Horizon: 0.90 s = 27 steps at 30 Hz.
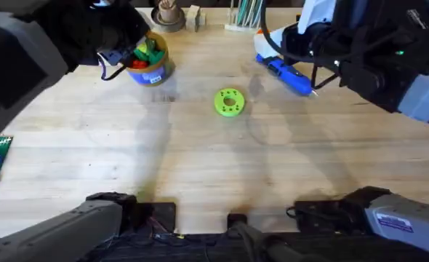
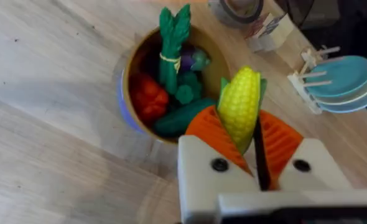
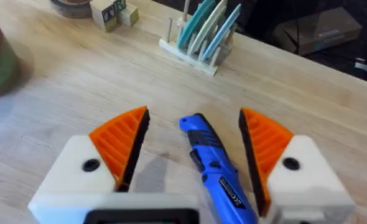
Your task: Pick up the gripper from the table and insert it into the empty holder that is missing its gripper. Then pick up a screw, insert it into the mounting hole, and use the screwdriver to tighten it. Finally, clean up the table by picking up the vegetable and placing it into the bucket.
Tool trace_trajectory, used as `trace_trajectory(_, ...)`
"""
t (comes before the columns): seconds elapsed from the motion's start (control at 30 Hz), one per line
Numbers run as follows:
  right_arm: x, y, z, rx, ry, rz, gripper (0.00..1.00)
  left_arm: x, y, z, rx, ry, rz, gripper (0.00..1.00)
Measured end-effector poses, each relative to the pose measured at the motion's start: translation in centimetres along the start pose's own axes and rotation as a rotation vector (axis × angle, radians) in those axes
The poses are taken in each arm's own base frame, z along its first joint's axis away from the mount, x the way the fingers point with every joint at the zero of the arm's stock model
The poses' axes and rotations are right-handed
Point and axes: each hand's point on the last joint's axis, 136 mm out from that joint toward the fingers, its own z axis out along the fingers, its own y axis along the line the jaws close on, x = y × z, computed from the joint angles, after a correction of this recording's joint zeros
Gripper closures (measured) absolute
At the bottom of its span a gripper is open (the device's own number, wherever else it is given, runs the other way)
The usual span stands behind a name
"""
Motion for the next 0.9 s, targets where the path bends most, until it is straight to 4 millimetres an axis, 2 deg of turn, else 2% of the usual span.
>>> trace_trajectory(0.13,0.0,0.0,0.0,0.000,0.000,0.000,0.088,-1.3,-0.3,0.0,0.002,-0.060,-0.003,0.882)
trace_trajectory(0.43,0.0,0.0,0.0,0.000,0.000,0.000,0.088,-2.0,0.5,-0.1,-0.041,-0.105,-0.005,0.896)
trace_trajectory(0.47,0.0,0.0,0.0,0.000,0.000,0.000,0.088,-2.1,0.5,-0.1,-0.044,-0.106,-0.002,0.850)
trace_trajectory(0.53,0.0,0.0,0.0,0.000,0.000,0.000,0.088,-2.1,0.5,-0.1,-0.046,-0.109,-0.001,0.605)
trace_trajectory(0.63,0.0,0.0,0.0,0.000,0.000,0.000,0.089,-2.2,0.6,-0.1,-0.049,-0.114,-0.002,0.113)
trace_trajectory(0.67,0.0,0.0,0.0,0.000,0.000,0.000,0.089,-2.2,0.6,-0.1,-0.050,-0.114,-0.005,0.036)
trace_trajectory(0.9,0.0,0.0,0.0,0.000,0.000,0.003,0.085,-2.2,0.6,-0.1,-0.051,-0.115,-0.005,0.006)
